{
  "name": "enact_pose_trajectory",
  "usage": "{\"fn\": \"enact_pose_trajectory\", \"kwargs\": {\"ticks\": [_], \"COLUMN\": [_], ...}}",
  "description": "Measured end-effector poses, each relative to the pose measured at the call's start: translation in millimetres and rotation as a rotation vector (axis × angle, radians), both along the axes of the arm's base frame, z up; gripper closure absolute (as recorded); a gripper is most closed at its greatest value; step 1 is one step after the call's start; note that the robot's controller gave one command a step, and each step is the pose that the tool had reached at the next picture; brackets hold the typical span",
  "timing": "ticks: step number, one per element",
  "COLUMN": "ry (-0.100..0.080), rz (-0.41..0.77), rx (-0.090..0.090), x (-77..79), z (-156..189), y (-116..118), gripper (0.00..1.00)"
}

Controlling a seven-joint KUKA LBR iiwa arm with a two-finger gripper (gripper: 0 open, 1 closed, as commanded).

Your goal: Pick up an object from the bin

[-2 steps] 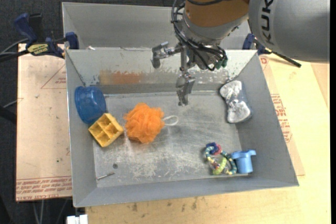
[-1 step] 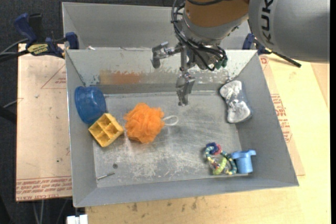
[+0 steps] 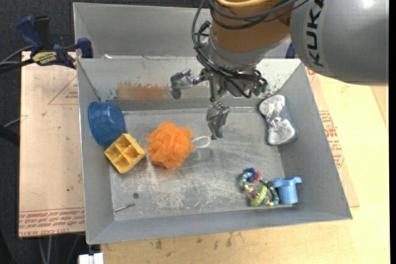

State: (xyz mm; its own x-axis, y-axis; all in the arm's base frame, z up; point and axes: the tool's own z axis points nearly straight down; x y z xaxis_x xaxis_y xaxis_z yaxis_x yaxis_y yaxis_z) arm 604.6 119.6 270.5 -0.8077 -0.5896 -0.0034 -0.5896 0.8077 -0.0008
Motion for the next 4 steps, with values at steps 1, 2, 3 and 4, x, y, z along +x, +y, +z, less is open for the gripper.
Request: {"fn": "enact_pose_trajectory", "kwargs": {"ticks": [1, 2, 3, 4], "ry": [-0.007, -0.001, 0.002, -0.007], "rz": [0.1, 0.036, 0.148, 0.171], "rx": [0.001, 0.001, 0.002, 0.002], "x": [11.4, -23.0, -27.4, 35.0], "z": [-50, -113, -145, -195], "y": [5, 10, 15, 12], "gripper": [0.0, 0.0, 0.0, 1.0]}}
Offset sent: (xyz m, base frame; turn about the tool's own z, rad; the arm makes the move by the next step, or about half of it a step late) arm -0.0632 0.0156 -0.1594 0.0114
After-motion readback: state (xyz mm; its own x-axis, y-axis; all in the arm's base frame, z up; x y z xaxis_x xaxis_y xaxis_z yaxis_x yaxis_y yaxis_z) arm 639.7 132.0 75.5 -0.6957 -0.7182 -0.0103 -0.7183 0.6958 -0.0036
